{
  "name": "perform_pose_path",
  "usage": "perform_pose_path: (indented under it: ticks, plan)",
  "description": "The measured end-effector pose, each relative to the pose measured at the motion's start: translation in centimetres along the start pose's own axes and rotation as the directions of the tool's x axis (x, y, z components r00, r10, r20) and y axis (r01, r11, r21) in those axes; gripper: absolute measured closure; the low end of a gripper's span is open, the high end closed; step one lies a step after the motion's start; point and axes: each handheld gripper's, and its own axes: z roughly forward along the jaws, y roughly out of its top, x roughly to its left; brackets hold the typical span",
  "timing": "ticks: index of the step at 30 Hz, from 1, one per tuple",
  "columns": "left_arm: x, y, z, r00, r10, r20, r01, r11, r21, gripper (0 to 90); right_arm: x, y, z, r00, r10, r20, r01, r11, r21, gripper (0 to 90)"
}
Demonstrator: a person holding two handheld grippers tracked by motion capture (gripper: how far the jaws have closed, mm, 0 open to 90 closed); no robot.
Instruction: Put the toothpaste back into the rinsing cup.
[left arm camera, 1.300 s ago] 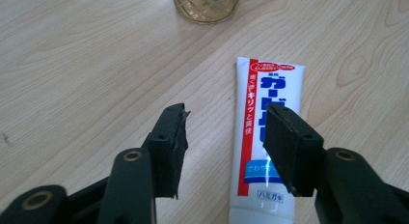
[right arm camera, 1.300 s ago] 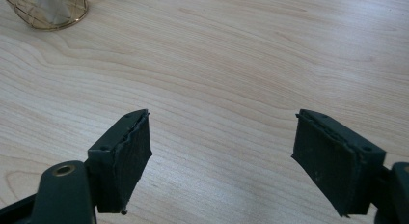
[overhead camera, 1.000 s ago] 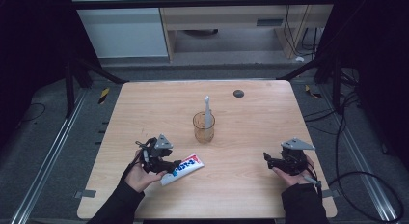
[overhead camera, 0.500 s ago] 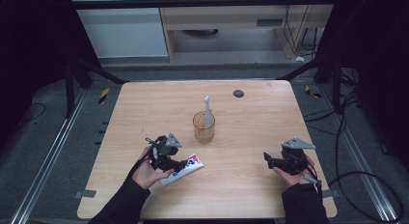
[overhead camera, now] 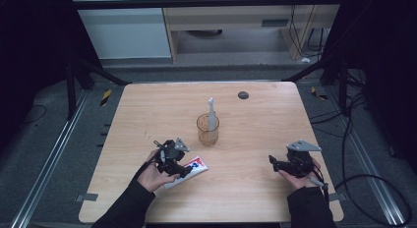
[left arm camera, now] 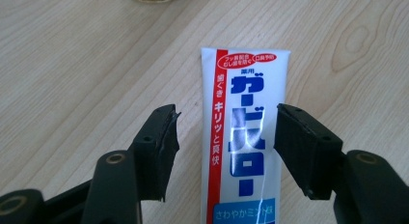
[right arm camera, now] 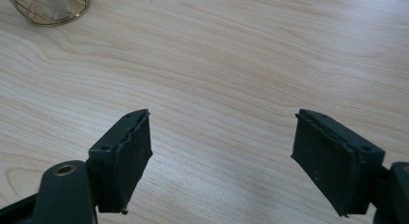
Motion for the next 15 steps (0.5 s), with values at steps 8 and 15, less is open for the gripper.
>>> perform_pose_path:
  ticks: [8,15]
  plan:
    - [-0.29,-0.05,0.35,0.9997,0.022,0.008,-0.022,0.9986,0.048,39.8,-0.16,-0.06,-0.01,1.0000,0.002,-0.002,-0.002,1.0000,0.003,21.3]
    - [-0.42,-0.01,0.53,0.9991,0.039,0.018,-0.041,0.9963,0.075,39.0,-0.19,-0.11,0.11,1.0000,-0.003,-0.001,0.003,1.0000,0.006,21.4]
